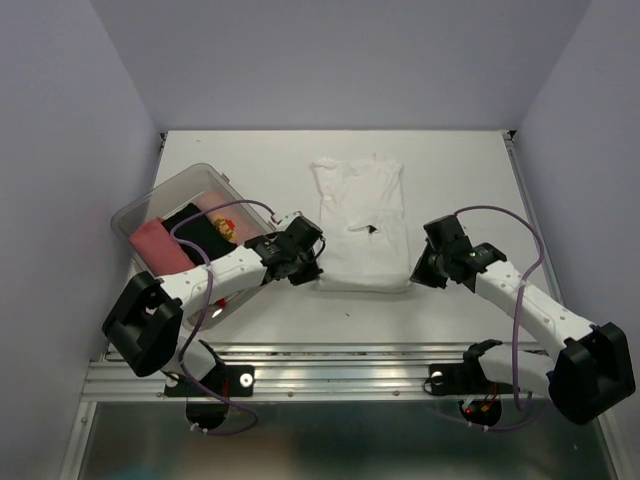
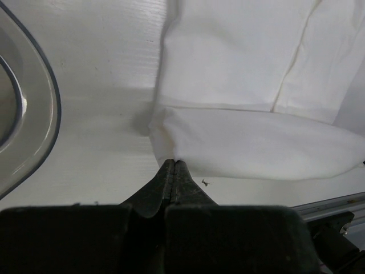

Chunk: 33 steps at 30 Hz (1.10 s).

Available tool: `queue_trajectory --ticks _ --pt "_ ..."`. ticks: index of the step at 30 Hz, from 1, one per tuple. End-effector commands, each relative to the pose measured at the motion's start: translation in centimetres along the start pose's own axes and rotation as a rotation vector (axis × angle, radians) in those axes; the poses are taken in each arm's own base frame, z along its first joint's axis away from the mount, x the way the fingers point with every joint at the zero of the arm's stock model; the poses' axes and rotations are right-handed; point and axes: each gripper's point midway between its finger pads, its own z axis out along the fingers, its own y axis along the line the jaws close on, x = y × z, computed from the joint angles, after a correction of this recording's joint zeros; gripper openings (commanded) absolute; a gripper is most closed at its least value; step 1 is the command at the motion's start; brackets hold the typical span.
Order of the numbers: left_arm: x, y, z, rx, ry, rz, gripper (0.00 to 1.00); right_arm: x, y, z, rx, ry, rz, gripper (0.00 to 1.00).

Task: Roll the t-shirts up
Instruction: Roll the T-shirt to the center of the board.

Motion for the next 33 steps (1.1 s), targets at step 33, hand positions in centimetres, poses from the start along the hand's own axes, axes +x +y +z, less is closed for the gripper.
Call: queue_trajectory --ticks 33 --pt "-6.0 -1.6 6.1 -0.114 -0.115 0.073 0.17 -8.7 3.8 4.5 0.058 -0.226 -0.103 0.32"
